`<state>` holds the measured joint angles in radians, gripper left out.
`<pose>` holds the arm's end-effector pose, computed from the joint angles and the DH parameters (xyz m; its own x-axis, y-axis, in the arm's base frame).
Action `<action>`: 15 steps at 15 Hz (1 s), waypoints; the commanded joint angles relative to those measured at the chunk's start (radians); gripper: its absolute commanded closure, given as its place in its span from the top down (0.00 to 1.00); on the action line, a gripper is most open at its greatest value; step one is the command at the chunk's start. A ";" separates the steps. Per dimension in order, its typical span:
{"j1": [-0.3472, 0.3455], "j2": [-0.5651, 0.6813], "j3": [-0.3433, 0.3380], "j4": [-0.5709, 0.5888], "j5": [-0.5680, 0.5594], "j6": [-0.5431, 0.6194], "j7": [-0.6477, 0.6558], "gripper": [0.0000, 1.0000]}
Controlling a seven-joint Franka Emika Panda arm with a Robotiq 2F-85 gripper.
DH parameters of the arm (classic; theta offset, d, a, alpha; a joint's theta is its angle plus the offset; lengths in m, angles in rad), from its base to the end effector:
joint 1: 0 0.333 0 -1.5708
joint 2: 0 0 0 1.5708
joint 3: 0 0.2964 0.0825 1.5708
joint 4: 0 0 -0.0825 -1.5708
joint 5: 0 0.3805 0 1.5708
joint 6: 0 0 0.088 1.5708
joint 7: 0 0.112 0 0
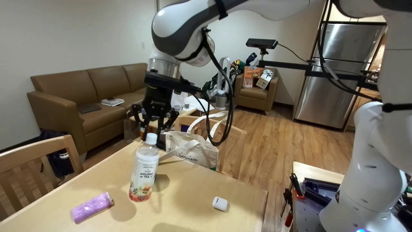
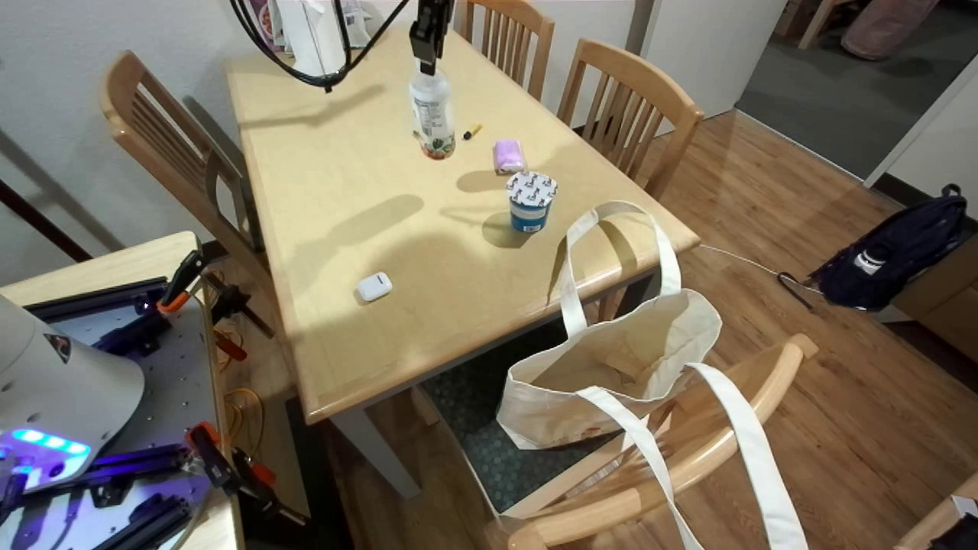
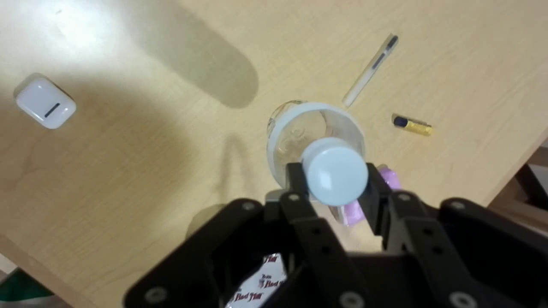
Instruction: Put the bottle in the bag
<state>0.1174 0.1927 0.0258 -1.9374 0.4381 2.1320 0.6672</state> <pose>0.5857 0.1046 0.3683 0.7237 -0.6400 -0.2581 -0.6900 -0.6754 -0.2602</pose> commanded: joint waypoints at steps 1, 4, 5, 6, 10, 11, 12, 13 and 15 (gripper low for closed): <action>-0.030 -0.045 -0.032 -0.026 -0.033 0.046 0.123 0.10; -0.046 -0.066 -0.071 -0.018 -0.109 0.087 0.239 0.10; -0.050 -0.072 -0.081 -0.016 -0.141 0.096 0.279 0.10; -0.054 -0.076 -0.091 -0.012 -0.181 0.104 0.333 0.10; -0.071 -0.061 -0.104 0.015 -0.269 0.076 0.450 0.10; -0.071 -0.062 -0.094 0.005 -0.253 0.090 0.423 0.10; -0.065 -0.074 -0.079 -0.019 -0.237 0.131 0.385 0.10; -0.059 -0.083 -0.067 -0.033 -0.233 0.157 0.360 0.10; -0.049 -0.091 -0.047 -0.040 -0.254 0.184 0.356 0.10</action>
<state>0.0615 0.1294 -0.0536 -1.9437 0.1989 2.2624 1.0498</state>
